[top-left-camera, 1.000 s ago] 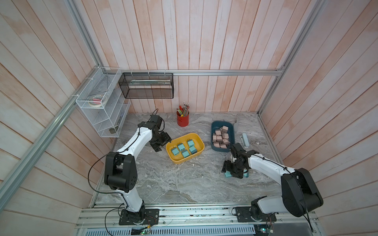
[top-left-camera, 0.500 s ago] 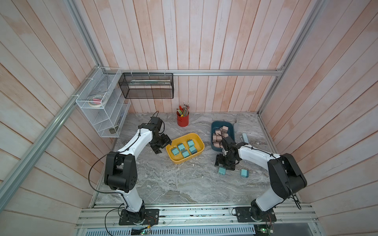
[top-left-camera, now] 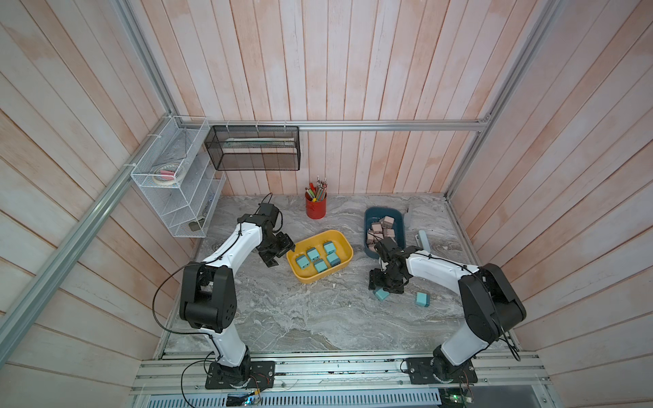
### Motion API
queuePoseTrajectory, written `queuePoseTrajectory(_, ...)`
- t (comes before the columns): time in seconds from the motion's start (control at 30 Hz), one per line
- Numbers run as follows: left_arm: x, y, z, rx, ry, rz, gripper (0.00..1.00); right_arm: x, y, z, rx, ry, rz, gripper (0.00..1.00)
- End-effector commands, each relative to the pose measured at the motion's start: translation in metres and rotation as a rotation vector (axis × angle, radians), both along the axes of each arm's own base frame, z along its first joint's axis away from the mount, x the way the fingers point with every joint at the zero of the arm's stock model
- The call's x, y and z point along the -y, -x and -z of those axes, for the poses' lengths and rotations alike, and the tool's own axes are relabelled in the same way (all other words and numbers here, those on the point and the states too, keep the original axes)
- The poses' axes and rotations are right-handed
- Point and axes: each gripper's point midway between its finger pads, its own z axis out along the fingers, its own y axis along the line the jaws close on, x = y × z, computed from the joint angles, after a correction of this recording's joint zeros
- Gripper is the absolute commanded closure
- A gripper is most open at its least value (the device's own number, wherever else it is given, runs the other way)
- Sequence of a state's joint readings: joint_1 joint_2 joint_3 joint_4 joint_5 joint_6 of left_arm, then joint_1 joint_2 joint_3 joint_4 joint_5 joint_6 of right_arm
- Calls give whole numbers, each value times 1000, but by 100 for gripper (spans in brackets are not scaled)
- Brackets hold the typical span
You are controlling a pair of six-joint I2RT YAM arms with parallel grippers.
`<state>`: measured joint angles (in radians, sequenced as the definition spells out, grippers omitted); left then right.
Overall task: Place the plugs by color into the storage box
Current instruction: Pick up the plug from the center of the board, then place the plug in the storage box.
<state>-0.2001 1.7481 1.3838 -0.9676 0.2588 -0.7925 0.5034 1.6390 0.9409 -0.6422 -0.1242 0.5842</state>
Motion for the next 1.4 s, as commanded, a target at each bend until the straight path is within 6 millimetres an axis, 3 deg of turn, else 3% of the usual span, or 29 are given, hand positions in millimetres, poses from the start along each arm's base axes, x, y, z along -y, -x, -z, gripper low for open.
queuePoseTrajectory(0.0, 1, 2, -4, 20, 17, 14, 24, 7, 9, 12, -11, 29, -43, 24)
queuePoseTrajectory(0.17, 1, 1, -3, 21, 17, 13, 24, 3, 9, 17, -16, 41, -93, 31)
queuePoseTrajectory(0.47, 2, -1, -2, 21, 23, 6, 24, -1, 12, 12, -13, 55, -122, 58)
queuePoseTrajectory(0.7, 2, -3, -3, 27, 28, -1, 24, -11, 2, -5, 19, 34, -126, 62)
queuePoseTrajectory(0.8, 1, -2, -5, 29, 27, -6, 24, -26, -11, -22, 57, 18, -151, 63)
queuePoseTrajectory(1.13, -4, 6, -12, 38, 20, -31, 24, -104, -54, -77, 161, -57, -275, 63)
queuePoseTrajectory(1.37, -18, 18, -19, 51, 9, -69, 24, -138, -83, -90, 199, -79, -345, 63)
